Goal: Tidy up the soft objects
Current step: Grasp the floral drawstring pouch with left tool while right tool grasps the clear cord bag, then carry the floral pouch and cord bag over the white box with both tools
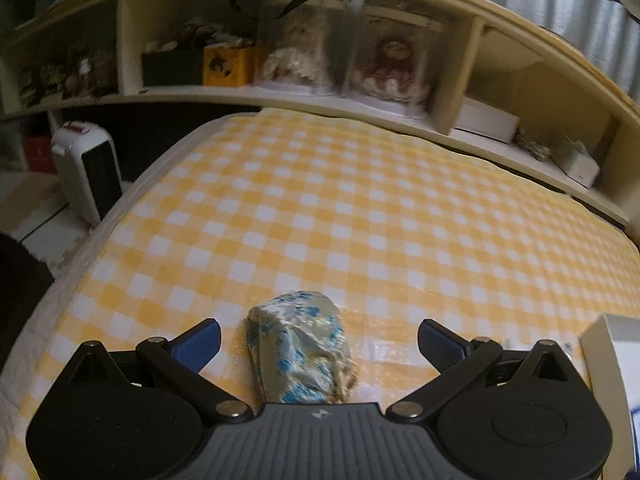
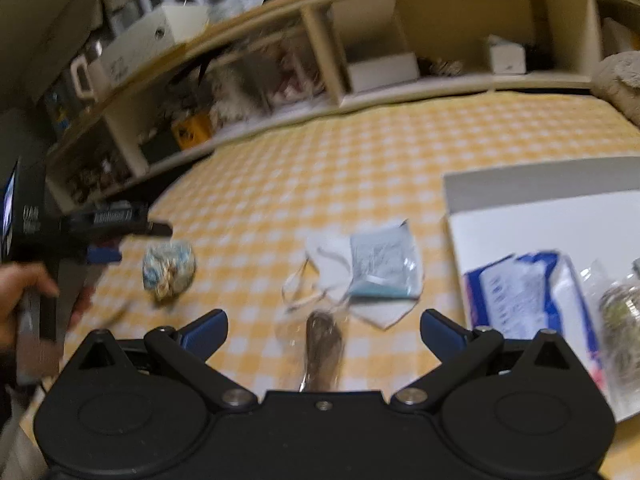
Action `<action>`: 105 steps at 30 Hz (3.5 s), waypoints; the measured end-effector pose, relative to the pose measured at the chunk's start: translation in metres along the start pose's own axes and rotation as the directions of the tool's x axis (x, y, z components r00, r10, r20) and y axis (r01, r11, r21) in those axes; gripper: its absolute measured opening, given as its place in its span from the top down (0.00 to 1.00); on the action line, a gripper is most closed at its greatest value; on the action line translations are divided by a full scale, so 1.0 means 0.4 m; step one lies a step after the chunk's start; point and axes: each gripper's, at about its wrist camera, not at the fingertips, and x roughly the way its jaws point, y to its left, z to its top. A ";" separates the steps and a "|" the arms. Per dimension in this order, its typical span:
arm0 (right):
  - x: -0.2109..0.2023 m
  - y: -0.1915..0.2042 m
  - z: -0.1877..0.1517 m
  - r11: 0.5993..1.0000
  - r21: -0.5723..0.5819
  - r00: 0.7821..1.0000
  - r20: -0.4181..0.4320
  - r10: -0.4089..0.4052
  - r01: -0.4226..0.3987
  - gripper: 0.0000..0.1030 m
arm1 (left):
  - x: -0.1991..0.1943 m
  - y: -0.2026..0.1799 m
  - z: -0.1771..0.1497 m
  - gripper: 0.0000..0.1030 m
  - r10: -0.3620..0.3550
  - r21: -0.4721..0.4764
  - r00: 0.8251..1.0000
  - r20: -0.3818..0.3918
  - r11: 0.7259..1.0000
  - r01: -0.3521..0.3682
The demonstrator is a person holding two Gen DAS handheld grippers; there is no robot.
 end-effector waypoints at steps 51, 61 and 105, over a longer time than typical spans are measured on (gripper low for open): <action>-0.002 -0.040 0.025 0.993 -0.028 0.990 -0.092 0.110 -0.113 0.78 | -0.106 -0.124 -0.066 0.61 -0.152 0.062 0.984 -0.093 0.986 0.158; -0.072 -0.118 0.087 0.996 -0.020 0.996 0.002 0.085 -0.084 0.78 | -0.201 -0.166 -0.074 0.61 -0.197 0.068 0.980 -0.019 0.978 0.198; -0.214 -0.717 0.229 0.982 -0.005 0.981 0.045 -0.190 0.190 0.78 | -0.072 -0.968 -0.184 0.61 -0.537 0.251 0.823 -0.187 0.783 0.569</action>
